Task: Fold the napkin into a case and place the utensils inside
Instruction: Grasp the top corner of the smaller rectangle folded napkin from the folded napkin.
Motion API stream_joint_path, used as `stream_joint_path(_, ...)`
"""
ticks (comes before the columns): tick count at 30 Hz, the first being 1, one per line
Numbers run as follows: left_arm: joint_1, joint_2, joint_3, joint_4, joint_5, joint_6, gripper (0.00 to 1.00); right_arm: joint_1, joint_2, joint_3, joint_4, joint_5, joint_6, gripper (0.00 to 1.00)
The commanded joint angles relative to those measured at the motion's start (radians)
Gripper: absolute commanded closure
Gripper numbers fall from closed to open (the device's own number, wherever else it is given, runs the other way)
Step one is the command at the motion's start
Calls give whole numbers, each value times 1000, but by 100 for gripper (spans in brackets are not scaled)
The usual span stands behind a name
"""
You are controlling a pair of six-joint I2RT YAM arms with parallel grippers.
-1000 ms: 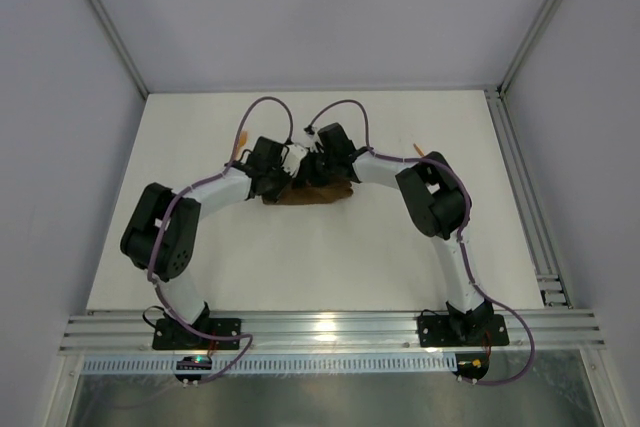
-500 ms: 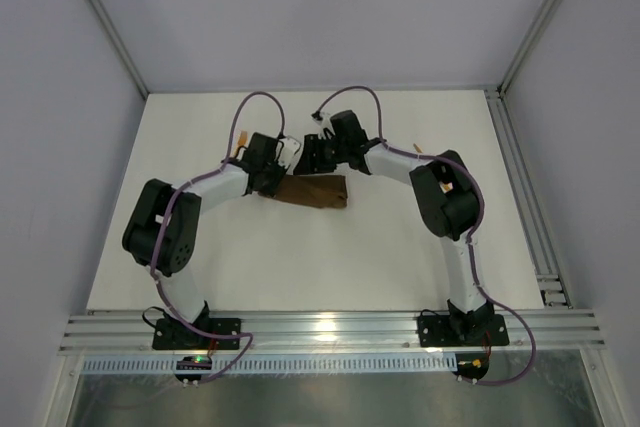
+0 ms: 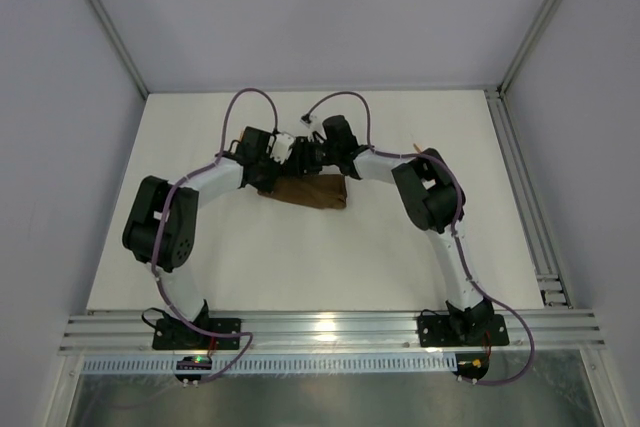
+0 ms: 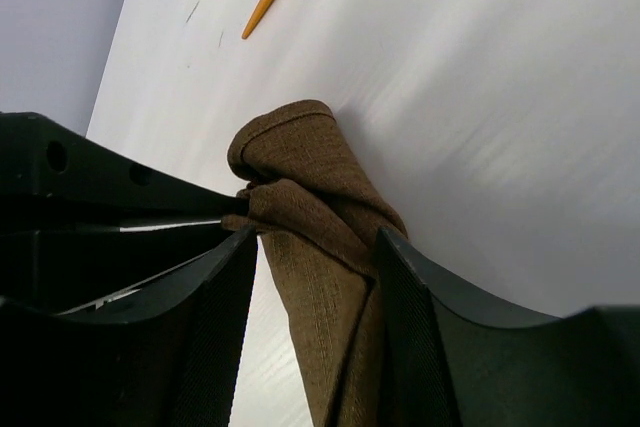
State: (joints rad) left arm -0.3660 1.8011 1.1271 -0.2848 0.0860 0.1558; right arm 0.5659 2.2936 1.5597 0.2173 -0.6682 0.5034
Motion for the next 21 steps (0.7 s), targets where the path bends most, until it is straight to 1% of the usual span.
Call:
stream_joint_path(1,1,15,43,-17,35,-7,100,28,23,74,80,-36,11,44)
stream_joint_path(6,1,20,46,-22,43,-7,100,38,49,62,63,-34,18,44)
stream_joint_path(8,1,21,48,-24,40,-6,100,38,53,56,76,-34,26,45)
stream_joint_path(9,1,23,51,-27,41,-6,100,40,58,62,79,-37,32,48)
stream_joint_path(10,1,26,53,-28,37,-6,100,40,66,63,83,-39,43,55)
stream_joint_path(13,2,29,57,-30,35,-10,100,38,73,66,86,-42,50,68)
stream_joint_path(14,1,26,59,-30,35,-12,100,38,73,66,85,-44,53,76)
stream_joint_path(21,2,29,71,-31,26,-28,99,40,69,45,94,-56,66,90)
